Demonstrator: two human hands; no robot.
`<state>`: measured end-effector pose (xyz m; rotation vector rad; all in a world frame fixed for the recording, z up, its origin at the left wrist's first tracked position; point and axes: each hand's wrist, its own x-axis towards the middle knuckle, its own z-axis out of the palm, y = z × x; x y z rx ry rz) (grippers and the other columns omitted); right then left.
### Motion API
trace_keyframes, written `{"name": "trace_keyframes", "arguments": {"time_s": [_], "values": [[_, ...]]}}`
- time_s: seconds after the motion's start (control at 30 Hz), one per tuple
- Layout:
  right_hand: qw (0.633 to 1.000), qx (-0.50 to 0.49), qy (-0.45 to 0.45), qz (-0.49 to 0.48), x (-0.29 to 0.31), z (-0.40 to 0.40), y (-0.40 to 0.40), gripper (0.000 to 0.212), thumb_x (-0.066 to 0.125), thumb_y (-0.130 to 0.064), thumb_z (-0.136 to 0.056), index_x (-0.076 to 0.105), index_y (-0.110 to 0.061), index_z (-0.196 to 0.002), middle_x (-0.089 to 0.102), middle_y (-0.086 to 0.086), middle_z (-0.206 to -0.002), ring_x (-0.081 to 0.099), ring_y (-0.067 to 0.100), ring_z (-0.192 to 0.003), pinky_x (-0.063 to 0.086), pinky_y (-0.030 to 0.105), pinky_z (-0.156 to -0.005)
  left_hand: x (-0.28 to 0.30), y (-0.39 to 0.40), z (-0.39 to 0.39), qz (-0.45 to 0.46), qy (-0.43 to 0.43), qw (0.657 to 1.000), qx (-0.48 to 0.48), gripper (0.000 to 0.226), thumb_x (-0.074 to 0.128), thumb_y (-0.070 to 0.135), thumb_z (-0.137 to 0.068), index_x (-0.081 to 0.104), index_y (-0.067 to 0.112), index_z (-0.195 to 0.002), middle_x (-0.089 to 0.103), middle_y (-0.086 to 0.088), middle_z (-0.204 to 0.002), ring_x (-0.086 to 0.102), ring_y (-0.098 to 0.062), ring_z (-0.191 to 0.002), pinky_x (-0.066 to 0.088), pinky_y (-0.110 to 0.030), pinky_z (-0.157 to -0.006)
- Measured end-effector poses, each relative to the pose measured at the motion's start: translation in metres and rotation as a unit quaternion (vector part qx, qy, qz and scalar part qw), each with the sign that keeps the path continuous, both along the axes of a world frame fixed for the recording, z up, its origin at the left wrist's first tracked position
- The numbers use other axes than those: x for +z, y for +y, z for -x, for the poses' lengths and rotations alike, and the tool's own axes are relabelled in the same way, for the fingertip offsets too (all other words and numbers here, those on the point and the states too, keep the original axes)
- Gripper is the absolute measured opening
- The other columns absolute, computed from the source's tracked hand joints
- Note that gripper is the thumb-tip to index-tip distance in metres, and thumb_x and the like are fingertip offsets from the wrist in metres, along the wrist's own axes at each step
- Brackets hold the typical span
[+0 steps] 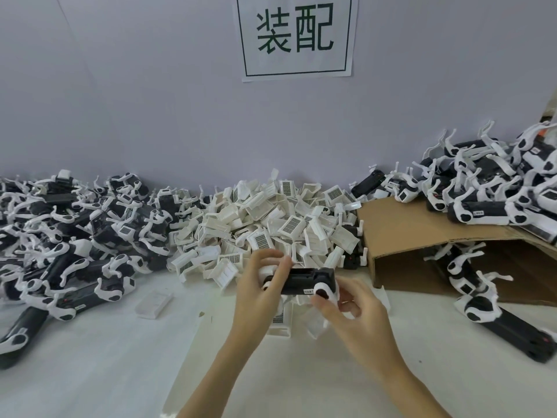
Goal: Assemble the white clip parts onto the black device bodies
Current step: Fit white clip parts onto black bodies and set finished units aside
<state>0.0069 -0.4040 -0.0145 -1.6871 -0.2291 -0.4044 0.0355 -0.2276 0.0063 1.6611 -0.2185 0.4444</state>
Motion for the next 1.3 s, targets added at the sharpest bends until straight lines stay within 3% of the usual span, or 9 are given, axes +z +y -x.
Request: {"name": "trace_keyframes", "arguments": {"time_s": [0.13,0.23,0.37,0.47,0.57,0.7,0.83,1.07,1.3], "values": [[0.993,0.082,0.077,-0.017,-0.001,-0.005,0.002,0.043,0.054,-0.068,-0.096,0.074,-0.036,-0.116,0.072,0.007,-0.1,0.067,0.027,-0.089,0.057,0.031,-0.075,0.0,-0.001,-0.003,0.045,0.019,0.998,0.05,0.022,0.07,0.033,-0.102,0.068,0.025,-0.081,0.074,-0.003,-0.08,0.074,-0.016,-0.073,0.053,-0.023,-0.055],[0.987,0.113,0.107,-0.043,-0.002,-0.006,0.003,0.046,0.047,-0.052,-0.1,0.066,-0.027,-0.133,0.076,0.004,-0.111,0.07,0.034,-0.101,0.06,0.039,-0.08,-0.001,0.01,-0.005,-0.01,-0.019,0.999,0.028,0.019,0.066,0.034,-0.104,0.063,0.026,-0.087,0.069,-0.004,-0.079,0.065,-0.021,-0.072,0.049,-0.034,-0.062],[0.985,0.085,0.106,-0.109,-0.001,-0.011,0.0,0.032,0.045,-0.023,-0.109,0.064,-0.024,-0.135,0.074,0.004,-0.119,0.074,0.022,-0.099,0.061,0.034,-0.078,-0.005,0.012,-0.007,-0.018,-0.051,0.996,0.067,0.016,0.064,0.029,-0.106,0.062,0.027,-0.09,0.063,0.006,-0.084,0.058,-0.015,-0.078,0.043,-0.026,-0.072],[0.986,0.011,0.094,0.138,-0.009,-0.017,-0.012,0.03,0.056,-0.008,-0.106,0.072,-0.032,-0.114,0.072,-0.009,-0.114,0.069,0.006,-0.094,0.058,0.026,-0.083,-0.005,0.015,-0.008,0.012,-0.087,0.987,0.134,0.013,0.059,0.031,-0.103,0.062,0.024,-0.093,0.065,0.004,-0.091,0.061,-0.021,-0.089,0.047,-0.033,-0.077],[0.916,0.051,0.045,0.397,-0.018,-0.019,-0.017,0.027,0.068,-0.025,-0.1,0.068,-0.038,-0.123,0.057,-0.022,-0.121,0.049,-0.003,-0.113,0.039,0.011,-0.093,-0.006,0.019,-0.009,0.011,-0.124,0.978,0.167,0.015,0.057,0.028,-0.104,0.062,0.018,-0.094,0.064,-0.002,-0.092,0.061,-0.027,-0.09,0.051,-0.047,-0.078],[0.896,0.113,0.042,0.427,-0.015,-0.024,-0.02,0.048,0.069,-0.046,-0.097,0.055,-0.043,-0.142,0.049,-0.028,-0.123,0.035,-0.01,-0.123,0.03,0.008,-0.099,-0.006,0.02,-0.01,0.015,-0.129,0.975,0.178,0.019,0.056,0.028,-0.104,0.061,0.015,-0.092,0.064,-0.004,-0.09,0.061,-0.028,-0.088,0.051,-0.051,-0.08],[0.894,0.105,0.005,0.436,-0.02,-0.025,-0.024,0.047,0.068,-0.029,-0.1,0.055,-0.049,-0.141,0.043,-0.028,-0.113,0.042,-0.01,-0.115,0.038,0.012,-0.097,-0.005,0.02,-0.008,0.026,-0.116,0.979,0.169,0.02,0.057,0.029,-0.103,0.061,0.015,-0.09,0.063,-0.006,-0.087,0.059,-0.028,-0.084,0.048,-0.044,-0.076],[0.936,0.025,-0.052,0.348,-0.025,-0.019,-0.028,0.022,0.066,-0.023,-0.102,0.073,-0.025,-0.123,0.049,-0.015,-0.123,0.047,-0.01,-0.118,0.032,0.002,-0.098,-0.007,0.016,-0.009,0.03,-0.092,0.98,0.173,0.02,0.06,0.02,-0.107,0.061,0.015,-0.088,0.063,-0.006,-0.084,0.058,-0.03,-0.082,0.046,-0.044,-0.074],[0.996,0.051,0.069,-0.017,-0.009,-0.013,-0.031,0.012,0.062,-0.024,-0.103,0.07,-0.02,-0.11,0.077,-0.006,-0.113,0.075,0.016,-0.107,0.052,0.015,-0.075,-0.008,0.014,-0.01,0.037,-0.071,0.982,0.169,0.022,0.06,0.017,-0.108,0.061,0.018,-0.086,0.061,-0.007,-0.079,0.053,-0.027,-0.075,0.042,-0.039,-0.07]]}}
